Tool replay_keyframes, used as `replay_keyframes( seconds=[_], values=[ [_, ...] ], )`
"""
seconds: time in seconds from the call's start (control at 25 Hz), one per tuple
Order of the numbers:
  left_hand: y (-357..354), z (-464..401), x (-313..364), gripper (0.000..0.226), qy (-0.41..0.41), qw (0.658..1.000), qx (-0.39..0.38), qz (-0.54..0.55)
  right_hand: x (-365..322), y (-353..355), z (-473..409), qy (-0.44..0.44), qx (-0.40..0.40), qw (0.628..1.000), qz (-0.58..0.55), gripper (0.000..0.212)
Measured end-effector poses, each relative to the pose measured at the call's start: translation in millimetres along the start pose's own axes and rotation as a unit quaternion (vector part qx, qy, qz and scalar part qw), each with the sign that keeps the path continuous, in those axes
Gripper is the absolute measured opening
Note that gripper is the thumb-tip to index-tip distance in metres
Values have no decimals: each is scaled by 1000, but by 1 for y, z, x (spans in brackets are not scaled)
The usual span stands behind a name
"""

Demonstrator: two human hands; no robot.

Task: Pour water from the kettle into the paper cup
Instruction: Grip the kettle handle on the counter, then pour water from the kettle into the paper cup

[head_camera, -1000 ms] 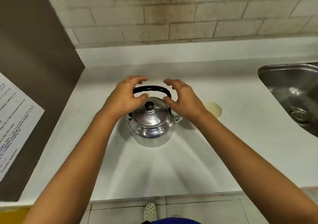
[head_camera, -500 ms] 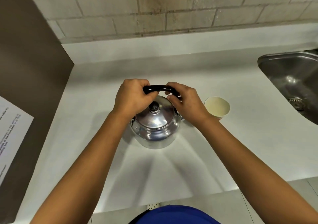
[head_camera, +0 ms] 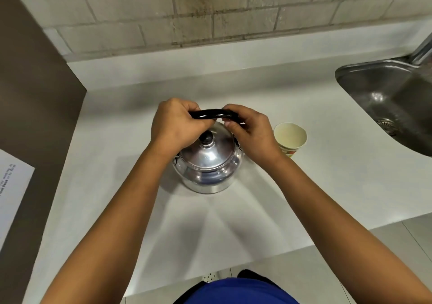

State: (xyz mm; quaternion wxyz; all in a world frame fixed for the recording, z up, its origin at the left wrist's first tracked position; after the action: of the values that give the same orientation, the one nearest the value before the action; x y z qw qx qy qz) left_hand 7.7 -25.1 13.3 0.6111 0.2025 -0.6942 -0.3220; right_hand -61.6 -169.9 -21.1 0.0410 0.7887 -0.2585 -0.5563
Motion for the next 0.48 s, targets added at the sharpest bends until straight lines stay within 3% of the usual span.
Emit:
replay_keyframes(
  seconds=[0.28, 0.4, 0.48],
  values=[
    [19, 5, 21, 35, -3, 998, 66, 13, -3, 3, 53, 8, 118, 992, 35, 44],
    [20, 9, 32, 33, -7, 997, 81, -6, 10, -4, 85, -86, 48, 995, 33, 55],
    [18, 10, 39, 33, -8, 997, 78, -12, 16, -4, 92, -104, -7, 994, 19, 67]
  ],
)
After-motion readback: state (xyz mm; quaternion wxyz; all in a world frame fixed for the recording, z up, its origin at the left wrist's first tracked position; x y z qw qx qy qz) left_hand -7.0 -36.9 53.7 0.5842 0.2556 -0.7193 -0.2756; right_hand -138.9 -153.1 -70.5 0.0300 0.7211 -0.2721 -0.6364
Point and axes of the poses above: each hand's wrist, its own z-axis away from the middle knuckle, its own y-axis out of the back of the hand, x = y × z, the point moved 1 cm from there along -z, towards the middle knuckle, and after that the axes turned 5 degrees about y, right-handed, at the moved point
